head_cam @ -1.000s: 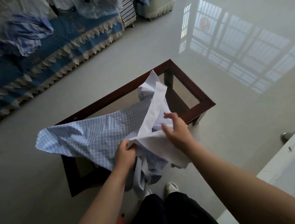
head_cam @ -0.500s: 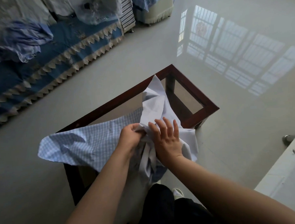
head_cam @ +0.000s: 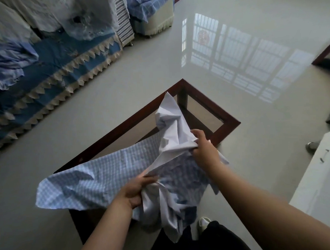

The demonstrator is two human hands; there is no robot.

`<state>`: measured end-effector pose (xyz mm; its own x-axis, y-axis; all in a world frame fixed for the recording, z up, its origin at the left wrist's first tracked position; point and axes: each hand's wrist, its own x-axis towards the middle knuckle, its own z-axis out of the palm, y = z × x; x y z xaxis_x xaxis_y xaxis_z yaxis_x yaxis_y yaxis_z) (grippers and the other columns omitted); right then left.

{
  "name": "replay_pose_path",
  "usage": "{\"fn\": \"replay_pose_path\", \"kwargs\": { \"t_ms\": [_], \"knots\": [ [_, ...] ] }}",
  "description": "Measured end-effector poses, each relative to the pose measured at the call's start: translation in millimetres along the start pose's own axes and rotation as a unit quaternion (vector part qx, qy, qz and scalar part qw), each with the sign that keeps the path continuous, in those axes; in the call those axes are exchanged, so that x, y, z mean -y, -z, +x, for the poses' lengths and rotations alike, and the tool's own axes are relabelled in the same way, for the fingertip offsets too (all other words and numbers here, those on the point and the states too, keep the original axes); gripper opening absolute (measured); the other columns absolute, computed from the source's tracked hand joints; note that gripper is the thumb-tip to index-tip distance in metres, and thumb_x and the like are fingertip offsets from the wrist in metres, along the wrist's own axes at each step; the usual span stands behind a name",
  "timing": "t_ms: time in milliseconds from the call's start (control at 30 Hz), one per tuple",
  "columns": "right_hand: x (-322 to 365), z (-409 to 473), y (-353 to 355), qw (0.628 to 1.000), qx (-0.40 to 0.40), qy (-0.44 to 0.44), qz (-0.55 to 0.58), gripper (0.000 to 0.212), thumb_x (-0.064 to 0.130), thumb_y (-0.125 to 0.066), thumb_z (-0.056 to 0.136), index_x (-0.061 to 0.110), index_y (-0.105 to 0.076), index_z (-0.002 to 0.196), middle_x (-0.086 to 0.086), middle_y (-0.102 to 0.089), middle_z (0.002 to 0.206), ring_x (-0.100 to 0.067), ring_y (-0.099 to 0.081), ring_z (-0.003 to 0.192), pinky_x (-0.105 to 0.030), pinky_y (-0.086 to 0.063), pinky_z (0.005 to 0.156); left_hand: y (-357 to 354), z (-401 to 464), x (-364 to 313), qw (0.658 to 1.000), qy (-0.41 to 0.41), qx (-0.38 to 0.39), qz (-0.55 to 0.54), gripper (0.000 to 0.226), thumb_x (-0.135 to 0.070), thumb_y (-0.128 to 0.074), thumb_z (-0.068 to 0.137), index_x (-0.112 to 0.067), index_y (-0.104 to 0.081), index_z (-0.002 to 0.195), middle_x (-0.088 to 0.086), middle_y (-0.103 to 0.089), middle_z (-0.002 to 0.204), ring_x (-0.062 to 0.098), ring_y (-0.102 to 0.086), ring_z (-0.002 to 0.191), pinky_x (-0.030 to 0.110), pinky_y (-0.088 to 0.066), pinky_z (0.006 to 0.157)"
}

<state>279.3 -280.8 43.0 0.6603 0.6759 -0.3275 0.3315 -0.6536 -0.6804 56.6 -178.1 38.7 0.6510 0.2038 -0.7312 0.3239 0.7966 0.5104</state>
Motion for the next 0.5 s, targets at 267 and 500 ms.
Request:
{"fn": "replay_pose_path", "kwargs": {
  "t_ms": [267,500],
  "knots": [
    [22.3,25.9,-0.1,0.966,0.202,0.028,-0.162,0.013,0.018,-0.055,0.075,0.028,-0.054,0.066,-0.003,-0.064,0.092,-0.024,-0.059,0.088,-0.036,-0.052,0.079,8.3,-15.3,-30.9,0.987,-0.035,0.093,0.127,0.094,-0.072,-0.063,0.062,-0.005,-0.059,0.126,0.019,-0.055,0.133,0.032,-0.05,0.125,0.045,-0.039,0.108],
    [37.7,23.2,3.8,0.93,0.284,0.069,-0.222,0.018,0.02,-0.067,0.076,0.017,-0.07,0.093,-0.006,-0.069,0.095,-0.021,-0.06,0.083,-0.032,-0.052,0.079,-2.9,7.5,-62.2,0.955,-0.127,-0.111,0.244,0.005,-0.017,-0.075,0.078,-0.015,-0.071,0.081,0.005,-0.074,0.082,0.024,-0.066,0.084,0.03,-0.055,0.072]
  ]
}}
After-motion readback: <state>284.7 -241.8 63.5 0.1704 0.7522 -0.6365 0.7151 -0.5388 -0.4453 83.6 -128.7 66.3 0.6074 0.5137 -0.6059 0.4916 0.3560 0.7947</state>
